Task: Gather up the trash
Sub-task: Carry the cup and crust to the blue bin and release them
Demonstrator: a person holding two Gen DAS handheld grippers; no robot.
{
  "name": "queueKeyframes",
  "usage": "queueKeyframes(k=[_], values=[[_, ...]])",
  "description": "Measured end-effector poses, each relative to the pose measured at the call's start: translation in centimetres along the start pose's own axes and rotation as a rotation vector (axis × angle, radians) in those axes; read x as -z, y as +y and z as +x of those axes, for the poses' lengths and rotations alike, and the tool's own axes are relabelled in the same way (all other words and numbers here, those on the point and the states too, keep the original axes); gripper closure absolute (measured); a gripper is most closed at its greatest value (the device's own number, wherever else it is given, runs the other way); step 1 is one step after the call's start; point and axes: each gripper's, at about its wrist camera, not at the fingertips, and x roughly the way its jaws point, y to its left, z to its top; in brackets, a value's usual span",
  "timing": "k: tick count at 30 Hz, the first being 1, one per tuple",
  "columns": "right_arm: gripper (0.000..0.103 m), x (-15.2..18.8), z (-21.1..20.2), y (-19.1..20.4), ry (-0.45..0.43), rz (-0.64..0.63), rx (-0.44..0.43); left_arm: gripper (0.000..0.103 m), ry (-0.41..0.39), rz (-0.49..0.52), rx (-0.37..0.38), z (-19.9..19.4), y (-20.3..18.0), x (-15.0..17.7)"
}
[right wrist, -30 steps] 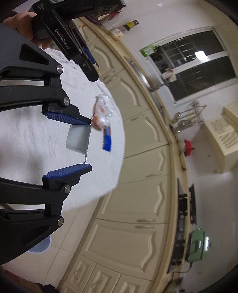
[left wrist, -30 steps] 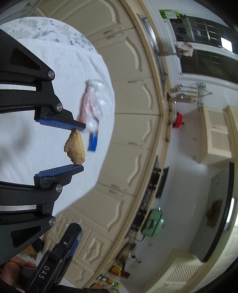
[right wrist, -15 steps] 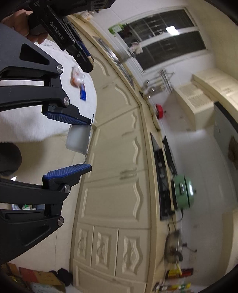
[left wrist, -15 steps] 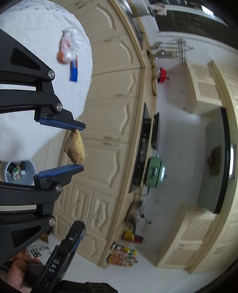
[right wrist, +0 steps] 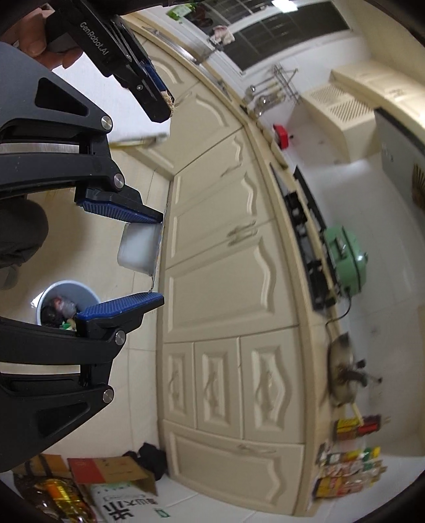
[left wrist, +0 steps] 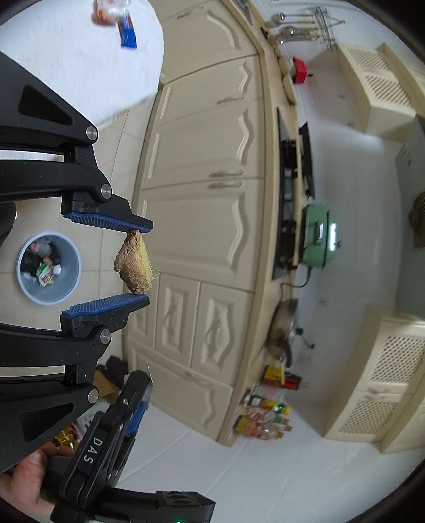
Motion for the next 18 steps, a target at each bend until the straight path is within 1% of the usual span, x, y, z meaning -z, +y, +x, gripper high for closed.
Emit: queueKeyframes(k=[5,11,18], values=[[0.060,0.3,2.2,-2.2,0.041,0.026,0.025,0.069,0.064,0.021,0.011,5.0,-1.4,-1.7],[0.060,1.2,5.6,-4.7,0.115,0.062,0.037,0.069,0.186,0.027,0.029,12.6,-3.1,-3.2],[0.059,2.1,8.8,-6.6,0.184,0.095,0.042,0.069,0.314,0.014,0.044,20.5,-3.8,-4.6]])
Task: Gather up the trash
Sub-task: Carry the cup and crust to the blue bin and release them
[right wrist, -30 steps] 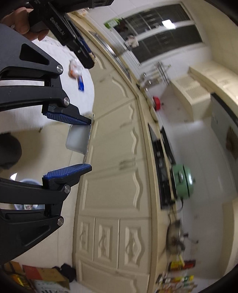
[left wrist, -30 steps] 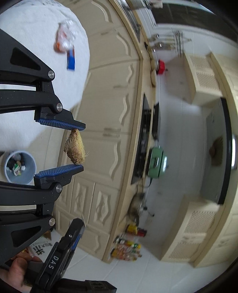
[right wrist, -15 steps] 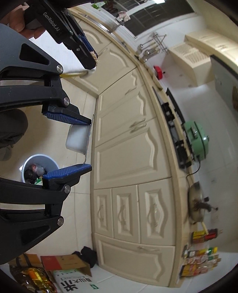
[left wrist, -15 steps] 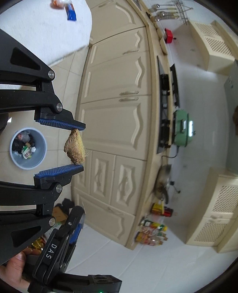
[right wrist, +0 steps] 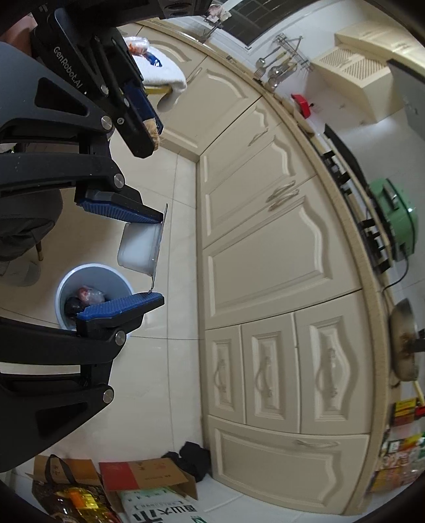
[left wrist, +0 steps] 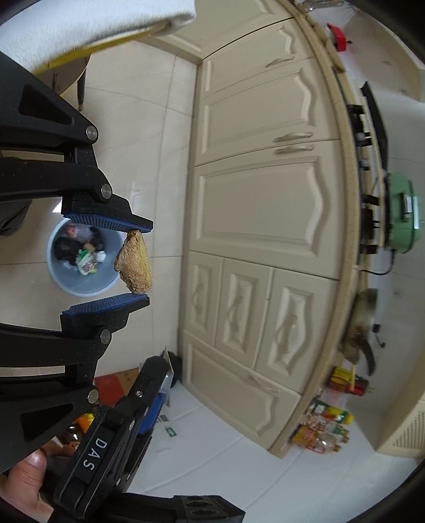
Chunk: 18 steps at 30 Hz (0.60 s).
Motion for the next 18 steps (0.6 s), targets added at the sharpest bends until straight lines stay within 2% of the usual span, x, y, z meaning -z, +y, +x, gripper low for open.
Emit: queueKeyframes(k=[4,5,7,8,9,10,11,13,15,18], values=[[0.058,0.1,1.5,-0.8,0.033,0.019,-0.005,0.068,0.079,0.006,0.012,3.7,-0.2,-1.7],[0.057,0.2,1.9,-1.0,0.043,0.024,-0.008,0.064,0.103,0.009,0.008,4.6,-0.2,-2.1],[0.056,0.2,2.8,-1.4,0.060,0.041,-0.006,0.041,0.124,0.016,-0.005,6.0,-0.3,-3.0],[0.051,0.3,3.2,-1.7,0.070,0.046,-0.002,0.023,0.121,0.017,-0.019,6.4,-0.3,-3.3],[0.047,0.3,3.6,-2.0,0.077,0.052,0.000,0.010,0.109,0.017,-0.038,6.7,-0.3,-3.6],[0.039,0.4,3.9,-2.2,0.083,0.060,0.002,0.007,0.096,0.020,-0.057,6.9,-0.3,-4.0],[0.036,0.4,4.1,-2.4,0.086,0.070,0.002,0.006,0.085,0.025,-0.075,6.9,-0.3,-4.4],[0.036,0.5,4.4,-2.8,0.089,0.087,-0.003,0.006,0.076,0.036,-0.100,7.2,-0.4,-5.3],[0.031,0.6,4.4,-2.9,0.091,0.093,0.002,0.006,0.063,0.037,-0.116,7.3,-0.4,-5.9],[0.011,0.6,4.3,-2.8,0.086,0.101,0.007,0.005,0.040,0.024,-0.138,7.3,-0.3,-6.8]])
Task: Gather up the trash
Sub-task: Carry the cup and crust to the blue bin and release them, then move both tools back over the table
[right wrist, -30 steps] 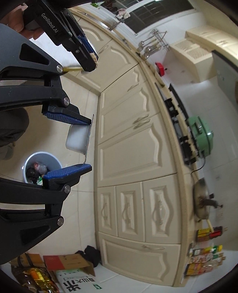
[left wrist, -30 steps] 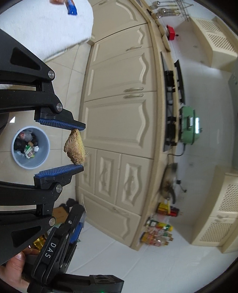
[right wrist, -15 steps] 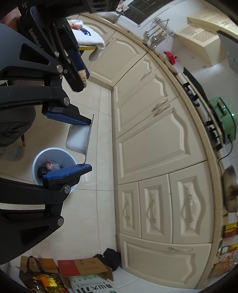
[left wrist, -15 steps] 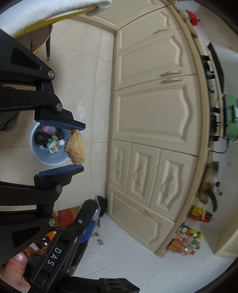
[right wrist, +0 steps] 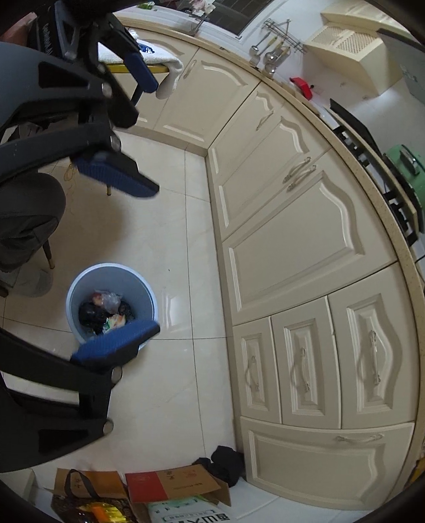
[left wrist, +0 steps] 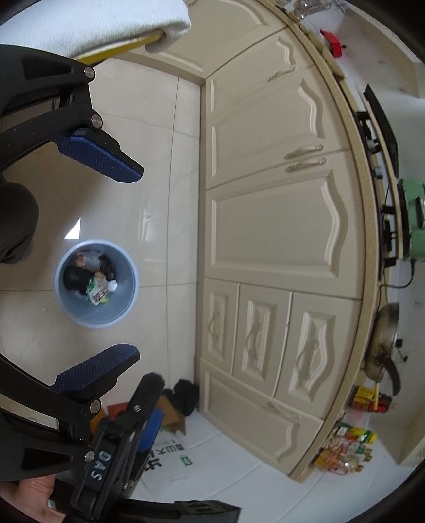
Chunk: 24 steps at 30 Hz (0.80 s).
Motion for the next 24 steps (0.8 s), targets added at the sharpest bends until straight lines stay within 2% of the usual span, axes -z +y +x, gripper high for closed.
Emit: queueKeyframes(k=[1,5,10,18,24], values=[[0.000,0.0,0.0,0.0,-0.002,0.004,0.006,0.005,-0.009,-0.003,-0.006,0.0,0.0,-0.3],[0.000,0.0,-0.4,0.2,-0.020,0.011,0.052,0.002,-0.048,-0.008,-0.033,-0.4,-0.4,-1.0],[0.000,-0.2,-0.9,1.3,-0.025,-0.010,0.055,0.002,-0.091,-0.020,-0.027,-2.6,-0.8,1.6],[0.000,-0.2,-2.8,4.5,-0.043,-0.065,0.043,0.002,-0.171,-0.048,-0.012,-11.2,3.4,7.2],[0.000,-0.1,-5.2,8.6,-0.077,-0.119,0.010,0.002,-0.262,-0.115,-0.015,-17.7,7.2,10.6]])
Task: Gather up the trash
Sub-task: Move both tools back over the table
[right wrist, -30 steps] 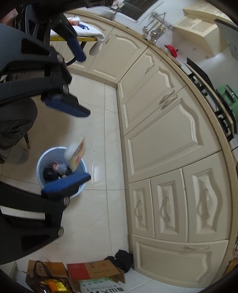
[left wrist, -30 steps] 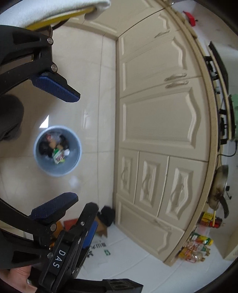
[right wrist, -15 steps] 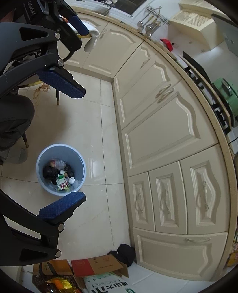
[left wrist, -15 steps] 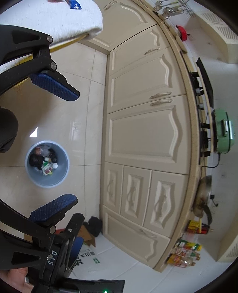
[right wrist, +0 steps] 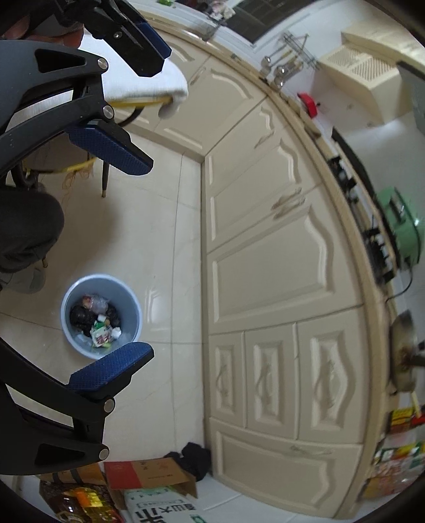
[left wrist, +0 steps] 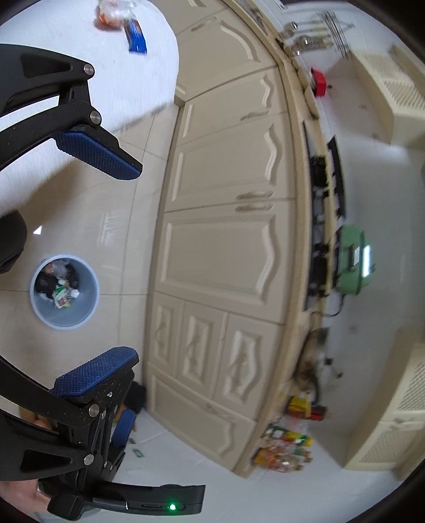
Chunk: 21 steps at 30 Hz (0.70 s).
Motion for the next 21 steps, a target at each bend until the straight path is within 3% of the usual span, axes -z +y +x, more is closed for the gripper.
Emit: queueKeyframes(k=[12,21], values=[[0.000,-0.2,-5.2,15.9,-0.113,-0.215,-0.163,0.001,-0.147,-0.199,-0.138,-15.1,12.5,5.6],[0.000,2.7,-4.8,28.1,-0.094,-0.417,-0.302,0.001,-0.198,-0.302,-0.300,-24.0,20.8,11.5]])
